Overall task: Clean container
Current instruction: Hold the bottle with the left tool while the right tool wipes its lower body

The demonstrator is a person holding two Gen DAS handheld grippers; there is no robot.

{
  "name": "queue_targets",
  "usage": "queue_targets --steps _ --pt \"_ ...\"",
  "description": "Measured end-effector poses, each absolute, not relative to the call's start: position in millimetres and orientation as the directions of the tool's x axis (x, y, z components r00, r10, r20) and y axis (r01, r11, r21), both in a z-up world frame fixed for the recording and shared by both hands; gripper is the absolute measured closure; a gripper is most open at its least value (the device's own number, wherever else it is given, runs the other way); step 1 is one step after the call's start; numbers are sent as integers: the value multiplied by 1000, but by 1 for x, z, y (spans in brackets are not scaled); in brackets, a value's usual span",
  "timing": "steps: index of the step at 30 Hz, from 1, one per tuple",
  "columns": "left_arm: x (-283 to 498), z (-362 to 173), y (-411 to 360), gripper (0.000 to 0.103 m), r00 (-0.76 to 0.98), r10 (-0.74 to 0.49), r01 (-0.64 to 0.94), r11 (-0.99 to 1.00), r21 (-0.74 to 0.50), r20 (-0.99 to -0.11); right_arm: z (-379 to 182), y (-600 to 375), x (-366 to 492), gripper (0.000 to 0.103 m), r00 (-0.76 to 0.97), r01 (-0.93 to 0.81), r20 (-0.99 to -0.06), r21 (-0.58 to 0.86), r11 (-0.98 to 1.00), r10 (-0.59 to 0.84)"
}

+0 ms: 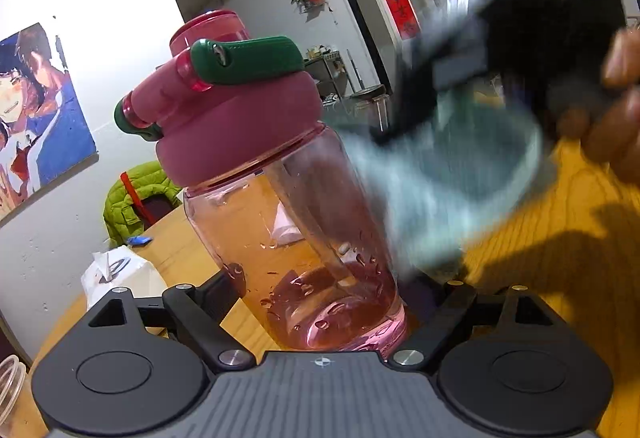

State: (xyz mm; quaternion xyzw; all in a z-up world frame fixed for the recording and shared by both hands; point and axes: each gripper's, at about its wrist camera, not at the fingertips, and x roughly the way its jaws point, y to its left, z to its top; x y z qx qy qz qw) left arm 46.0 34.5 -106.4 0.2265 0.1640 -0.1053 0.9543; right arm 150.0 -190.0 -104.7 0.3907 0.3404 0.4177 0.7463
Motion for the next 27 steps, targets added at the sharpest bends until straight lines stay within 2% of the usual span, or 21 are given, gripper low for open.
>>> queue_targets --steps 3,5,7,8,11,12,13,15,19,20,23,27 --pt "44 -105 37 20 925 -126 275 874 401 -359 -118 -174 157 80 399 -322 -387 790 522 832" --pt "40 -102 44 19 924 -129 276 875 397 -360 -119 -167 156 83 406 -338 -447 736 586 797" --pt "39 -102 43 20 924 -129 277 875 396 -360 -110 -167 148 81 435 -370 -428 717 591 792" --pt "40 -102 44 20 924 -129 277 875 397 -360 -105 -171 144 81 451 -391 -386 726 566 805" --pt "46 -102 45 20 919 -158 304 867 395 -361 -90 -194 135 81 462 -450 -168 802 393 871" --pt "47 -102 45 20 916 -174 319 861 395 -361 -87 -200 133 81 462 -462 -115 815 349 880" --pt "48 -102 44 19 914 -185 329 857 395 -360 -87 -203 133 81 463 -460 -103 821 338 880" --pt "50 -102 45 20 913 -196 338 856 392 -358 -91 -204 136 81 469 -436 -130 826 357 874" --pt "50 -102 46 18 915 -191 331 859 391 -356 -116 -178 155 81 427 -326 -439 740 588 790" --pt "49 -102 45 15 917 -181 324 859 397 -356 -118 -173 156 82 431 -332 -462 718 612 775" --pt "39 -100 41 7 923 -135 289 861 418 -360 -112 -172 152 81 453 -363 -445 699 616 772" --pt "23 -93 38 7 928 -32 203 880 429 -372 -107 -180 150 81 515 -385 -326 738 554 792"
